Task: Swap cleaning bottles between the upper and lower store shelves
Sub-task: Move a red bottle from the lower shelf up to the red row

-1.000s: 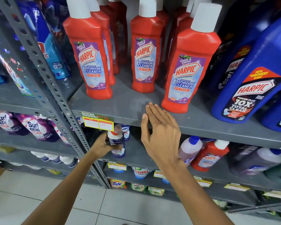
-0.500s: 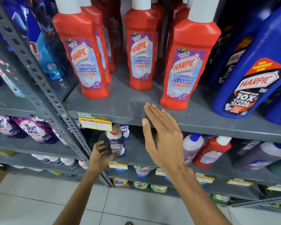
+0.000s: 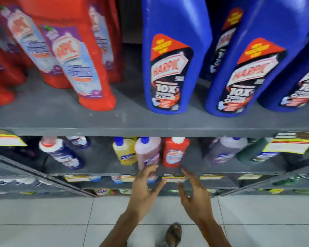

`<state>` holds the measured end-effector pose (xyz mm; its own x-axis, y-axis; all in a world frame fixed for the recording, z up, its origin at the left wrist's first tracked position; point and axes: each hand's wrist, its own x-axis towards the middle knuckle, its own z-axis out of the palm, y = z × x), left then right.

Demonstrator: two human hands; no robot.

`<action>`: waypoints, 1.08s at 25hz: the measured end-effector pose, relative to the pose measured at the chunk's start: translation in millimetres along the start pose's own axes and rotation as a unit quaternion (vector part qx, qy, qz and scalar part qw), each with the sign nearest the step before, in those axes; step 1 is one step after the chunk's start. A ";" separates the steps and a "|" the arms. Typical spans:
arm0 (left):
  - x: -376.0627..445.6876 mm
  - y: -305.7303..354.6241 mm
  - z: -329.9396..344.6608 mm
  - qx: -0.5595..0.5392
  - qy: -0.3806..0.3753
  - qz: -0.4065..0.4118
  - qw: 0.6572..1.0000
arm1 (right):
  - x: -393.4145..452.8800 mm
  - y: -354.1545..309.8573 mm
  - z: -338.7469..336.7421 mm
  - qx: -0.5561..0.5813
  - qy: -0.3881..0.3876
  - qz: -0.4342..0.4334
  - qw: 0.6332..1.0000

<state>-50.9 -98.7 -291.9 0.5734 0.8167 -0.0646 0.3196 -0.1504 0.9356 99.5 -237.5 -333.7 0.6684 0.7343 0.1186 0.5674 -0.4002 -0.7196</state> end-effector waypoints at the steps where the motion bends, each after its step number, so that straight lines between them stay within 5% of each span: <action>1: 9.1 14.6 15.3 0.009 0.005 0.020 1.000 | 7.2 20.2 0.6 -0.008 -0.007 0.013 1.000; 5: 36.3 35.5 62.9 0.014 0.072 0.018 0.997 | 34.5 75.4 13.9 -0.057 -0.047 0.007 0.997; 17: 74.7 24.5 94.7 0.030 0.119 -0.067 0.990 | 80.5 120.8 57.6 -0.214 -0.025 -0.078 0.973; 27: 65.7 5.5 80.8 0.022 0.080 -0.048 0.995 | 78.0 115.0 52.4 -0.195 -0.050 -0.059 0.978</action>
<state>49.5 -90.9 -319.0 0.4119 0.9064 -0.0938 0.4016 -0.0881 0.9116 191.7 -197.5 -443.1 0.5480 0.8302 0.1025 0.7907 -0.4742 -0.3872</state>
